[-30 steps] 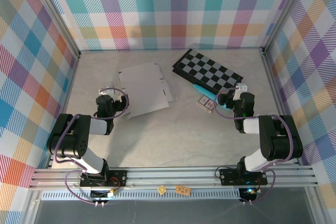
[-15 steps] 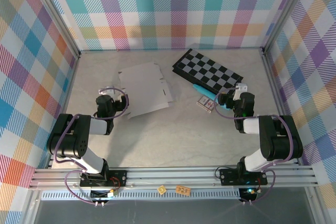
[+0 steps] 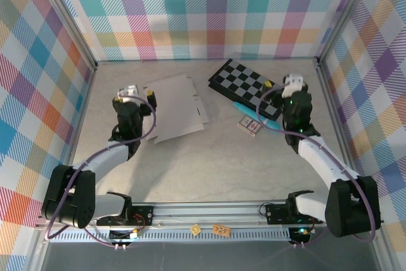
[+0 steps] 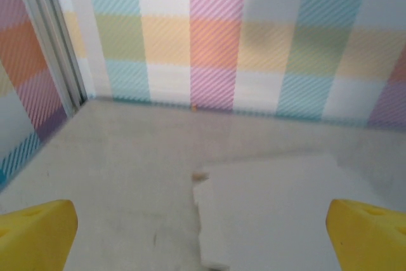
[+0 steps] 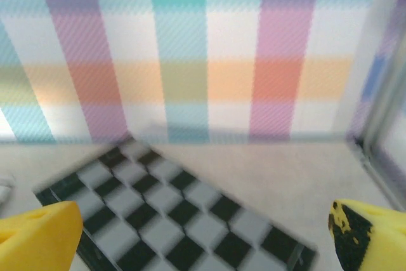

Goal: Fold the paper box

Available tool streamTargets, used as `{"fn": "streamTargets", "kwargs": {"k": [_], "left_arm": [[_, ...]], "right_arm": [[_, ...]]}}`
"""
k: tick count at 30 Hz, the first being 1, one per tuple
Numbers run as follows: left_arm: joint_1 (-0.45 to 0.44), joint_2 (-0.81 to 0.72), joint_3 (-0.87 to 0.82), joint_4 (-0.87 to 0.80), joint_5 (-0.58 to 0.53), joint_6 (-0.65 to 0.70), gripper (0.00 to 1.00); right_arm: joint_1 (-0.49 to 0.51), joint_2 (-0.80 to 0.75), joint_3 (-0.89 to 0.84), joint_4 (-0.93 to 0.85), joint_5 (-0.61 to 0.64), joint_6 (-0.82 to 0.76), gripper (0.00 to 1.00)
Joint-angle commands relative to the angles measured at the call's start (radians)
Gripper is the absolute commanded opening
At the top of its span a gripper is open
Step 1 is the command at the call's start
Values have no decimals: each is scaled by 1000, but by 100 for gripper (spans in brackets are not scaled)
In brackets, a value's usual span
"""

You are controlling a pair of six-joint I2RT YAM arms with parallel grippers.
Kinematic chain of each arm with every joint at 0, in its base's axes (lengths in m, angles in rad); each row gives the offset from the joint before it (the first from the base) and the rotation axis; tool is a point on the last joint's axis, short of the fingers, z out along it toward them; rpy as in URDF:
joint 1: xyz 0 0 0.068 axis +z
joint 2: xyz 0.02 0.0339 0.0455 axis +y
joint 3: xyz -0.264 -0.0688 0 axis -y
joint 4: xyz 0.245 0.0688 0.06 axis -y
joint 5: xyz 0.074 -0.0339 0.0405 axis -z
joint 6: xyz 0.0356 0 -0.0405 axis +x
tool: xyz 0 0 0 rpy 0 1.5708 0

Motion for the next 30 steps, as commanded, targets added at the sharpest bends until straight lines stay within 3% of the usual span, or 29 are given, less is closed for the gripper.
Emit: {"fn": "streamTargets", "kwargs": {"k": [1, 2, 3, 4, 6, 7, 10, 14, 21, 30], "left_arm": [[-3, 5, 357, -592, -187, -325, 100], [15, 57, 523, -892, -150, -427, 100], [28, 120, 625, -1073, -150, -501, 100], [48, 169, 670, -1136, -91, -521, 100], [94, 231, 699, -1204, 99, -548, 97], [100, 235, 682, -1199, 162, -555, 91], [99, 196, 580, -1136, 324, -602, 79], [100, 143, 458, -1100, 434, -644, 73], [117, 181, 380, -1140, 525, -545, 65], [223, 289, 364, -994, 656, -544, 65]], "right_arm": [[33, 21, 310, -416, 83, 210, 99], [23, 66, 450, -677, 71, 375, 99], [21, 119, 581, -952, 107, 573, 99], [15, 157, 660, -1097, 111, 705, 99], [-3, 205, 659, -1012, -246, 648, 96], [15, 219, 644, -994, -322, 680, 89], [154, 236, 540, -912, -368, 847, 83], [346, 307, 365, -667, -459, 1081, 75], [545, 516, 221, -168, -498, 1375, 59], [631, 663, 153, 52, -348, 1550, 51]]}}
